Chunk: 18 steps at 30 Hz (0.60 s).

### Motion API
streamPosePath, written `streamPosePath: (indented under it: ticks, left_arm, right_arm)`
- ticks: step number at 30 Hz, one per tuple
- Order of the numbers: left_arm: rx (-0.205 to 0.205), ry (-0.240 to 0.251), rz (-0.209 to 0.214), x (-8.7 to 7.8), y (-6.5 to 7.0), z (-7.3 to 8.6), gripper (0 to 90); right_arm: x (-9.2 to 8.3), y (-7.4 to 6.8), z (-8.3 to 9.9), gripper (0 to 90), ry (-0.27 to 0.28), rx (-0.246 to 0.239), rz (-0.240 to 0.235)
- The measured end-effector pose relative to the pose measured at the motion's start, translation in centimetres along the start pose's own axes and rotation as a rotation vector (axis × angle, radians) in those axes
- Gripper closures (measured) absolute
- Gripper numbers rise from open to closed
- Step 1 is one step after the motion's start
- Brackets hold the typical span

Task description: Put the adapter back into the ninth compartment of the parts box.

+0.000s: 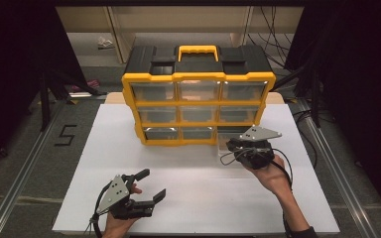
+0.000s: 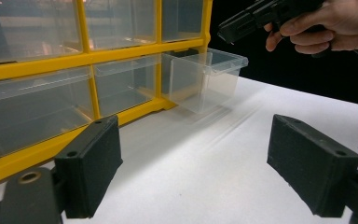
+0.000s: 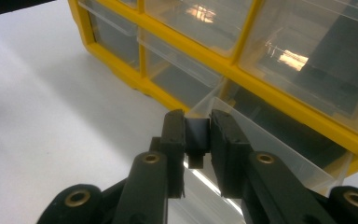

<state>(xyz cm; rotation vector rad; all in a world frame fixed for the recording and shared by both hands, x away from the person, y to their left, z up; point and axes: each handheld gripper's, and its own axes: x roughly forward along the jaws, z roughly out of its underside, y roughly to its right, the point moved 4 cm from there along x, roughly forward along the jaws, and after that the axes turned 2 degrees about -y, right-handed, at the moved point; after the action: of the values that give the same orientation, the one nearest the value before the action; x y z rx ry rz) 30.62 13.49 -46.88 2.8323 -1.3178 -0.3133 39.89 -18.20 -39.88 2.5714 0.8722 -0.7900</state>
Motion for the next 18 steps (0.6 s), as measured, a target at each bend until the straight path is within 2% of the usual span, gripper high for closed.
streamPosePath:
  ticks: [18]
  left_arm:
    - [0.002,0.000,-0.001,0.0,0.0,0.0,17.2]
  right_arm:
    - [0.6,1.3,0.4,76.4,0.006,0.027,0.026]
